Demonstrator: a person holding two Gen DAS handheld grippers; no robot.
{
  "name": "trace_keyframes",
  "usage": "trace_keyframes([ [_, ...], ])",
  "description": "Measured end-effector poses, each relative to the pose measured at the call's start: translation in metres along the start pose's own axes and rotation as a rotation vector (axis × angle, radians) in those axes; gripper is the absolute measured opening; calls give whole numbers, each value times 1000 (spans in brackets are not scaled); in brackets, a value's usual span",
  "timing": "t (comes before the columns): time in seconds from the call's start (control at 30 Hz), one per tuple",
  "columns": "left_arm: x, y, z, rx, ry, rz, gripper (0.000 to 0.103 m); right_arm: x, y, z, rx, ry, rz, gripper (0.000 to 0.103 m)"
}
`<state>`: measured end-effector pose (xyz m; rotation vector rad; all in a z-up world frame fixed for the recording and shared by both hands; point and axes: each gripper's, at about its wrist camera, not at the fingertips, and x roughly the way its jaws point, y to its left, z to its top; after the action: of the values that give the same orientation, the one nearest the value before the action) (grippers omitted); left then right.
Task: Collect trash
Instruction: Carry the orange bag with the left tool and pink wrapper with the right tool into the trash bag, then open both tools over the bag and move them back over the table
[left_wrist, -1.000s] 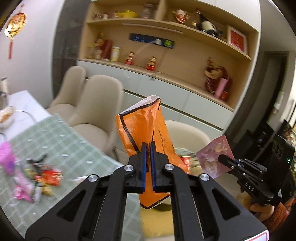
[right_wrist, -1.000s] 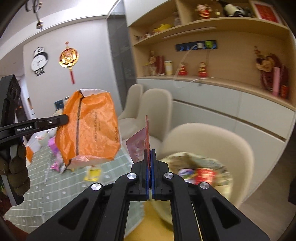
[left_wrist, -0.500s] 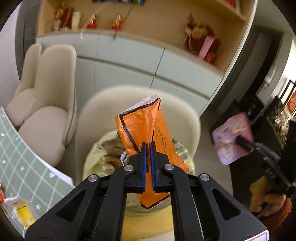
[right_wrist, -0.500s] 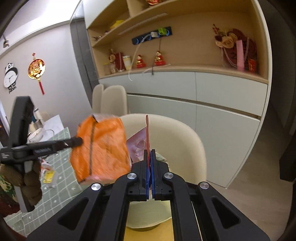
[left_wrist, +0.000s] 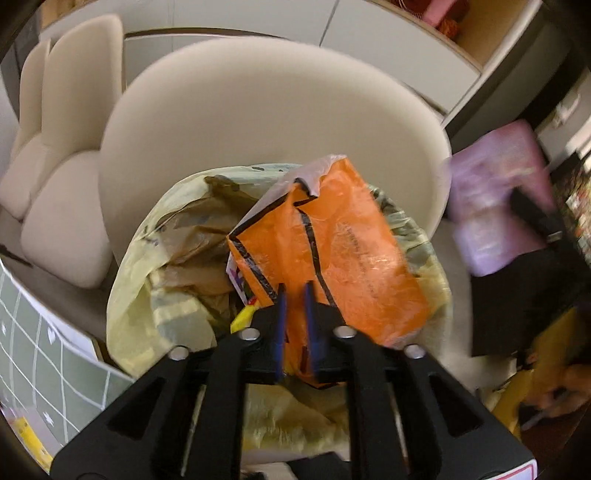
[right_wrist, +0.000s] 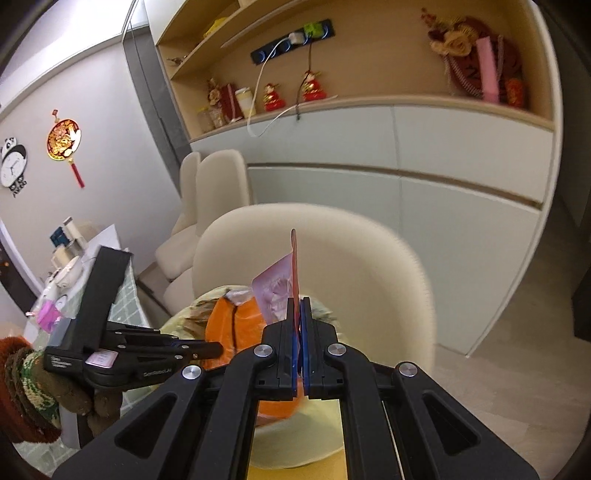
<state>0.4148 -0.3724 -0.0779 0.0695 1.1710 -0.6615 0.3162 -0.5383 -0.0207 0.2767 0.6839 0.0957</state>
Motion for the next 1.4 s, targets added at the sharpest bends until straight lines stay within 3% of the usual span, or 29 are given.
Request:
trace_keyframes([
  [0.07, -16, 8, -5, -26, -27, -22, 30, 15, 11, -3, -7, 35, 32, 4],
  [0.3, -84, 31, -38, -82, -169, 50, 37, 76, 55, -29, -95, 224, 80, 4],
  [0.53, -129, 57, -74, -162, -235, 87, 40, 109, 70, -61, -165, 372, 57, 4],
  [0.67, -142, 68, -99, -185, -237, 106, 44, 101, 68, -62, -134, 341, 34, 6],
  [0.73, -150, 77, -114, -213, -231, 107, 44, 94, 67, -62, -130, 318, 19, 14],
  [0.8, -156, 85, -123, -246, -228, 110, 44, 84, 68, -61, -123, 298, 14, 33],
  [0.93, -171, 102, -146, -317, -244, 116, 44, 61, 71, -56, -119, 246, -31, 33],
  [1.1, -196, 116, -173, -328, -282, 150, 44, 30, 86, -50, -96, 170, -36, 33],
  [1.4, -261, 171, -243, -445, -369, 232, 45, 0, 177, -50, -197, 97, 56, 33],
])
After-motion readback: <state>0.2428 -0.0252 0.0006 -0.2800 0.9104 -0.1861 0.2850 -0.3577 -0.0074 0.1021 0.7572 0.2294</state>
